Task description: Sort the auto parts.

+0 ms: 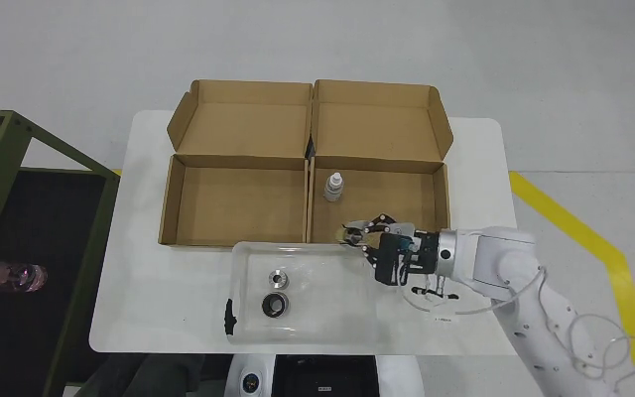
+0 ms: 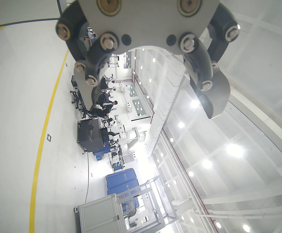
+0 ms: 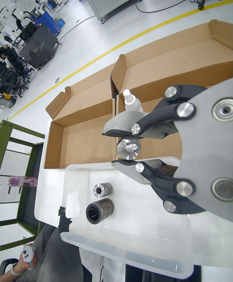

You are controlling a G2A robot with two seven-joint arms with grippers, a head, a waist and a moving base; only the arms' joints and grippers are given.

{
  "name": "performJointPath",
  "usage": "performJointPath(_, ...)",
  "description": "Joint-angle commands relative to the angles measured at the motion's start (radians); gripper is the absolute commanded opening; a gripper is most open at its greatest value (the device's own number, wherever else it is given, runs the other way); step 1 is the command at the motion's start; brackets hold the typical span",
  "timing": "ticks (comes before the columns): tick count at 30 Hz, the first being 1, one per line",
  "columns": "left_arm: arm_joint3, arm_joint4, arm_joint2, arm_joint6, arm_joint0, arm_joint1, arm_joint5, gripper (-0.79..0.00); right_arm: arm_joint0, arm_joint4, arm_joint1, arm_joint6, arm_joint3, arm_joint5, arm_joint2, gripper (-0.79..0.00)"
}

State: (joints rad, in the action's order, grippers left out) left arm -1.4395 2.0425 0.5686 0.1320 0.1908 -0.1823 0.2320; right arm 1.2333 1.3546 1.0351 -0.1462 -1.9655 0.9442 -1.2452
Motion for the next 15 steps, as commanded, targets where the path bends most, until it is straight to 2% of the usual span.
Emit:
performJointPath(1, 0.000, 0.000, 0.000, 0.000, 0.000, 0.000, 0.000, 0.000, -0.010, -0.004, 0.000, 0.005, 0.017, -0.003, 0.000, -0.785)
performJointPath(15, 0.000, 0.000, 0.000, 0.000, 0.000, 0.000, 0.000, 0.000, -0.116, -0.044, 0.014, -0.030, 0.189, -0.058, 0.068, -0.785)
